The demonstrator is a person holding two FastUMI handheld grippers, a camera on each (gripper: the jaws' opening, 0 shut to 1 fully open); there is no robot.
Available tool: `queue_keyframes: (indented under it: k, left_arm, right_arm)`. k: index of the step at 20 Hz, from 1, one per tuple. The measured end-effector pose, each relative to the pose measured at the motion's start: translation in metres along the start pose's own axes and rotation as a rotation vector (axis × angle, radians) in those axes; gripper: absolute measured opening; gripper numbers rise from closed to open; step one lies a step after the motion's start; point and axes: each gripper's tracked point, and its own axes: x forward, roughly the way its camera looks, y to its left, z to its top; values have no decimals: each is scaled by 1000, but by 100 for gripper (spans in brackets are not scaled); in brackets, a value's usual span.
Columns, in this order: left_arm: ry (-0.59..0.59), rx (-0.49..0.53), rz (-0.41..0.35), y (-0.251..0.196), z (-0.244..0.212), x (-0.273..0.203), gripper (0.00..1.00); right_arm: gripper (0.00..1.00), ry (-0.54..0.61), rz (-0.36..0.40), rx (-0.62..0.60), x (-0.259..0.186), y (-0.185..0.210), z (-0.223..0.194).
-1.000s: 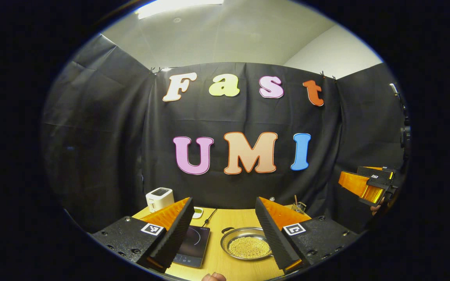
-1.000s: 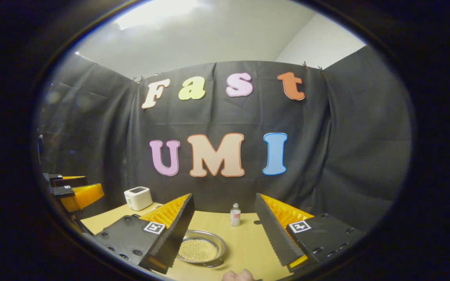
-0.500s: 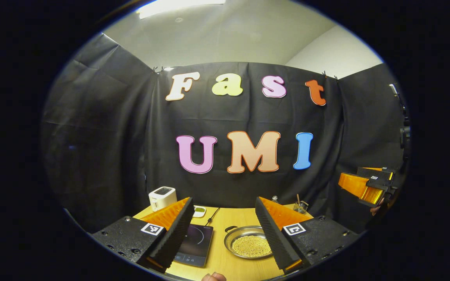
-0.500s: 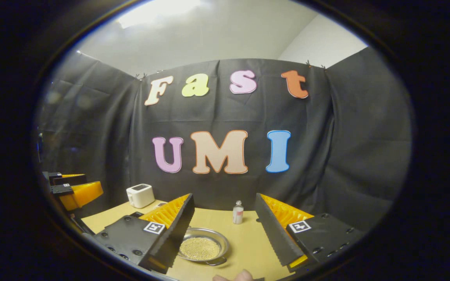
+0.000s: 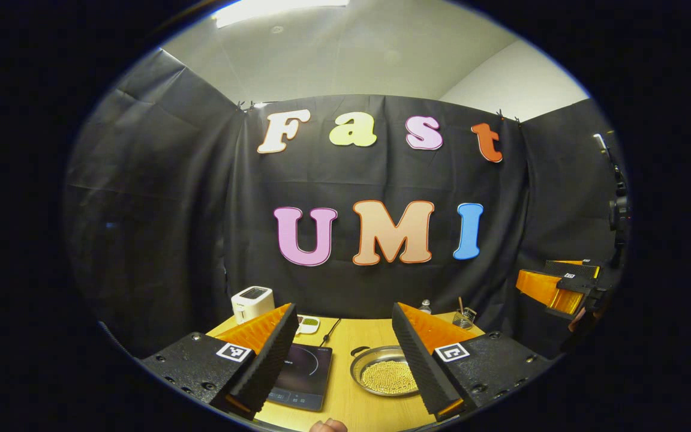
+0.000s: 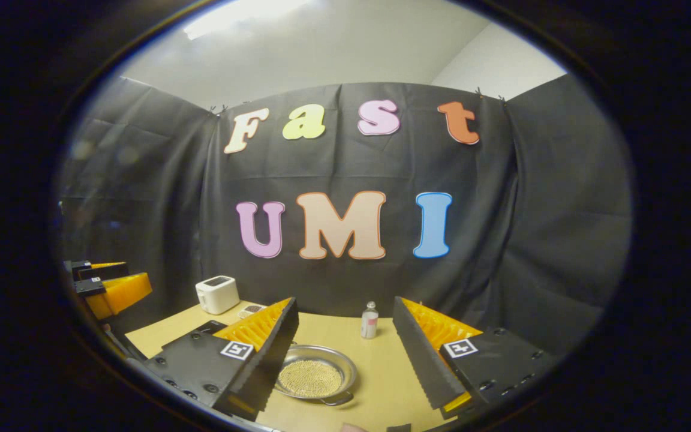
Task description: First push the handle of the pot to place it horizontally, then grasp the pot with both hands and set it on the induction cooktop.
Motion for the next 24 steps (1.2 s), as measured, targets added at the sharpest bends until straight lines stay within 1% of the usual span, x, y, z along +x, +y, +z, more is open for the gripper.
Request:
queue_keyframes:
  k: [1, 2, 3, 4, 5, 7, 8, 9, 10, 11, 13, 14, 15, 16, 17, 18, 19, 20, 21, 22, 23, 24]
  left_arm:
    - [-1, 1, 0, 3, -1, -1, 95]
    - [-1, 1, 0, 6, -2, -1, 92]
    - [1, 0, -1, 8, -2, 0, 92]
    - [4, -1, -3, 10, -4, 0, 95]
    - [7, -2, -8, 12, -5, 0, 92]
    - [13, -2, -17, 15, -8, 1, 92]
    - [17, -2, -21, 17, -10, 1, 95]
    - [22, -4, -27, 17, -13, 1, 95]
    - [31, -5, -30, 18, -15, 1, 92]
    - [35, -4, -30, 20, -17, 2, 95]
    - [41, 0, -21, 24, -19, 6, 95]
    - [48, -1, -14, 24, -23, 11, 92]
    - [57, -3, -7, 24, -27, 15, 95]
    - [63, -2, -1, 24, -29, 20, 95]
    - [76, 2, 6, 22, -33, 25, 95]
    - [89, 7, 16, 23, -35, 30, 96]
    - [91, 8, 22, 21, -35, 35, 96]
    - [88, 8, 23, 17, -35, 41, 92]
    - [92, 12, 26, 13, -36, 49, 92]
    - [104, 18, 31, 12, -39, 56, 96]
    - [114, 19, 36, 9, -41, 63, 92]
    - [119, 16, 40, 5, -42, 70, 92]
  right_arm:
    - [94, 4, 2, 1, 0, 2, -2]
    - [94, 10, 1, 2, 2, 5, -3]
    - [94, 11, -4, 6, 2, 5, -4]
    - [99, 13, -6, 14, 3, 8, -3]
    - [94, 22, -6, 23, 2, 11, -6]
    - [89, 43, -13, 30, 4, 14, -13]
    - [89, 54, -13, 28, 5, 15, -17]
    - [89, 66, -11, 25, 6, 18, -21]
    - [76, 78, -6, 23, 7, 20, -24]
    - [73, 90, 1, 23, 9, 22, -29]
    - [73, 117, 7, 18, 13, 24, -38]
    - [59, 128, 8, 17, 20, 23, -42]
    - [50, 141, 18, 21, 24, 25, -49]
    - [41, 157, 19, 22, 24, 24, -54]
    - [39, 169, 36, 23, 34, 25, -61]
    - [37, 189, 25, 10, 32, 18, -65]
    - [37, 191, 25, 14, 43, 14, -71]
    - [3, 203, 52, 35, 59, 14, -77]
    - [5, 226, 61, 55, 65, 12, -84]
    - [7, 264, 85, 91, 73, 13, -95]
    - [2, 304, 117, 130, 73, 15, -110]
    - [0, 330, 134, 156, 79, 13, -120]
